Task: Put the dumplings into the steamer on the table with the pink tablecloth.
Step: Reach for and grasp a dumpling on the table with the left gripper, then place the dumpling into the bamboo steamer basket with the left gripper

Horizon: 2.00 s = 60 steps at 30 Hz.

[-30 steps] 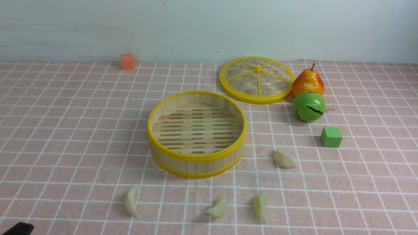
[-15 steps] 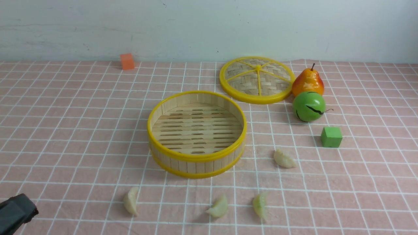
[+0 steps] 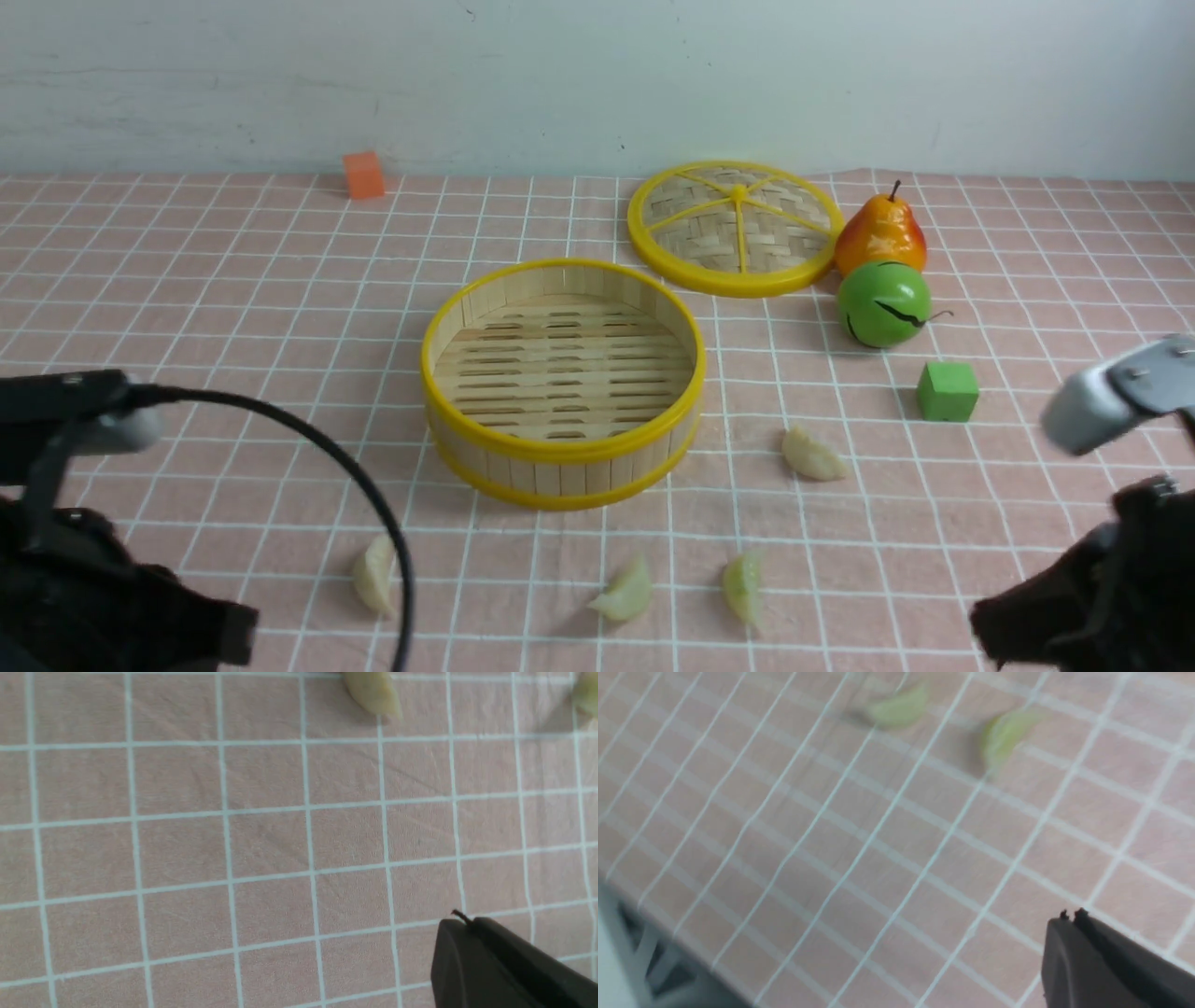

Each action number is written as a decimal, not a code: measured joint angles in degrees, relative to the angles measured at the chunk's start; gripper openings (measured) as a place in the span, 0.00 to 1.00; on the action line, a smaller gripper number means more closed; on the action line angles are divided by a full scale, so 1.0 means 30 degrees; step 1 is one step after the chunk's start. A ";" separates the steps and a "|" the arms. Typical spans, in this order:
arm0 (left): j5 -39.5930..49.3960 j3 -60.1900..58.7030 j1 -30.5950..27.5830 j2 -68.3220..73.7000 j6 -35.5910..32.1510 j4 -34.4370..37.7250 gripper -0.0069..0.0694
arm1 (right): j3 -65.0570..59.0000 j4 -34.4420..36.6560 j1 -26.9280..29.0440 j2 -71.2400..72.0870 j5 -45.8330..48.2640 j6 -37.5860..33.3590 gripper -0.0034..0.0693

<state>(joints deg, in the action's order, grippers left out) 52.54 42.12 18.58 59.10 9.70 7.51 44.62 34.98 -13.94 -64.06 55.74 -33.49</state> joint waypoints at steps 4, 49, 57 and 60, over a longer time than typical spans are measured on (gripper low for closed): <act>0.0345 0.1480 0.1362 0.3139 0.2206 -0.2086 0.13 | 0.1983 -0.2385 -0.4685 -0.1915 0.2148 0.1558 0.04; -0.0819 1.5285 0.3555 1.3615 0.1202 -0.2994 0.33 | 0.3540 -1.3072 -0.9342 0.0113 0.4589 0.9329 0.07; 0.1189 2.2146 0.3896 2.0567 0.1884 -0.2995 0.33 | 0.3540 -1.3357 -0.9342 0.2597 0.5043 1.1301 0.08; 0.1237 2.4025 0.3800 2.2650 0.2288 -0.3022 0.33 | 0.3540 -1.3258 -0.9342 0.3293 0.5154 1.1816 0.08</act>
<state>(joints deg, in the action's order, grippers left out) 56.25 114.19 29.98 127.05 16.56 -1.56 55.24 -4.79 -41.96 -54.18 71.20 1.96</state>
